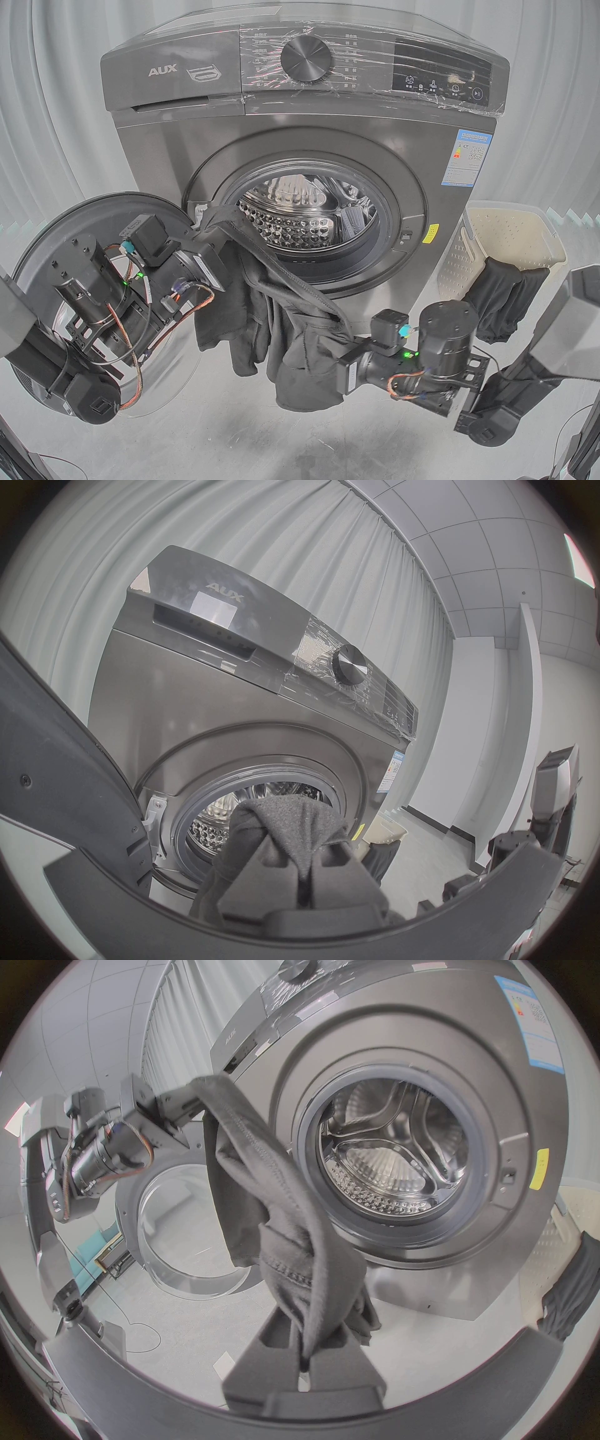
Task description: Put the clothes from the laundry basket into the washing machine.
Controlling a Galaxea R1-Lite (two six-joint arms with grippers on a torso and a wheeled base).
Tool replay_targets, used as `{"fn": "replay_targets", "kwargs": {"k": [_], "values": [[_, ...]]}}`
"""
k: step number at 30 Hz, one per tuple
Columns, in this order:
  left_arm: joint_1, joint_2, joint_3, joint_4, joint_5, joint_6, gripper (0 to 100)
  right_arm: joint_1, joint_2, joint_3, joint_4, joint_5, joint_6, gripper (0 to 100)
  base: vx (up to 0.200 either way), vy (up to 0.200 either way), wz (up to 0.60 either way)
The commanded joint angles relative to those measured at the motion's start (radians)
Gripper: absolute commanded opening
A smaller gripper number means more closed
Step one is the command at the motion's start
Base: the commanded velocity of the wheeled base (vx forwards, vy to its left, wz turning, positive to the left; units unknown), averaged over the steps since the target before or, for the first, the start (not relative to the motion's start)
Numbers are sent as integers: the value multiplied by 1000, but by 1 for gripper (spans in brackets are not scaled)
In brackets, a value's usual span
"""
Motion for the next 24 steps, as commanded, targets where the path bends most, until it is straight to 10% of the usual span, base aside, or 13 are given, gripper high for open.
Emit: {"fn": "replay_targets", "kwargs": {"k": [1, 13, 24], "values": [[13, -14, 5, 0, 0, 1, 0, -80, -125, 83, 1, 54, -18, 0, 0, 0, 0], [11, -44, 48, 0, -8, 24, 0, -187, -105, 93, -123, 106, -92, 0, 0, 0, 0], [11, -149, 163, 1, -117, 25, 0, -264, -166, 135, -263, 104, -139, 0, 0, 0, 0]]}}
